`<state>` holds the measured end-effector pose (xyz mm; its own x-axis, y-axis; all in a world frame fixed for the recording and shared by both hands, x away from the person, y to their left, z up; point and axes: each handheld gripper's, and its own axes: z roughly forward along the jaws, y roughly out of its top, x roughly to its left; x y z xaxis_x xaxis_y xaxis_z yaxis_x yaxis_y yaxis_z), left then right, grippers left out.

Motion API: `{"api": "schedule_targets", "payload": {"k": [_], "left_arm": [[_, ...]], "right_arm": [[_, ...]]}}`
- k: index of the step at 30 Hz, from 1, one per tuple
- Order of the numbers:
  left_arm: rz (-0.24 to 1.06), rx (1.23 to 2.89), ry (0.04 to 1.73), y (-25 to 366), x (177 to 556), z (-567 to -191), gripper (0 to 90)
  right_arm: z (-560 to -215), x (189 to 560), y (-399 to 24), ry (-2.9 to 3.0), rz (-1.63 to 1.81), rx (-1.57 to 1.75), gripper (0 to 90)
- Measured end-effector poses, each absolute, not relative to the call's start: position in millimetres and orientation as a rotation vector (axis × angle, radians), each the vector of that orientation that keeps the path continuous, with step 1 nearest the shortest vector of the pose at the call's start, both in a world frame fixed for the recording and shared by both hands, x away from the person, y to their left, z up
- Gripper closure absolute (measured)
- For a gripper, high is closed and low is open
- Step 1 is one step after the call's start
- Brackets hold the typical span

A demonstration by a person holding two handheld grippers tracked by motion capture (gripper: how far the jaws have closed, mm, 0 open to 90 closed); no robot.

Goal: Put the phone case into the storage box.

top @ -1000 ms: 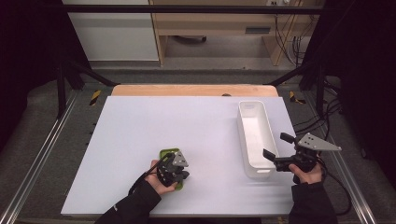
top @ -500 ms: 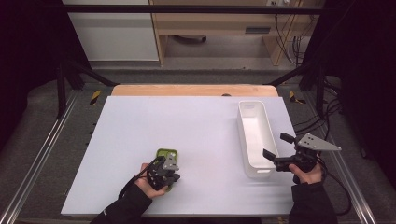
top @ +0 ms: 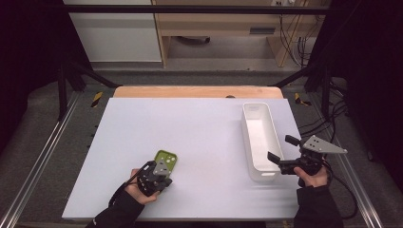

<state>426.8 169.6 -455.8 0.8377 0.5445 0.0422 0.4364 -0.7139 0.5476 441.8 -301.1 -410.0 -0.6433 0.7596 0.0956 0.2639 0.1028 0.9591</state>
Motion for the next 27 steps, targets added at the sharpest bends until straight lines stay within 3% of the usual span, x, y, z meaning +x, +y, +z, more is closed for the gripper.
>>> {"api": "schedule_targets", "payload": {"k": [22,27], "left_arm": [[0.295,2.430,0.776,190.0,427.2,-451.2,89.8],[0.302,2.357,0.792,193.7,428.1,-440.6,83.0]], "right_arm": [[-409.8,441.8,-301.6,1.959,1.564,0.997,0.6],[-409.5,441.4,-301.8,1.957,1.566,1.000,0.6]]}}
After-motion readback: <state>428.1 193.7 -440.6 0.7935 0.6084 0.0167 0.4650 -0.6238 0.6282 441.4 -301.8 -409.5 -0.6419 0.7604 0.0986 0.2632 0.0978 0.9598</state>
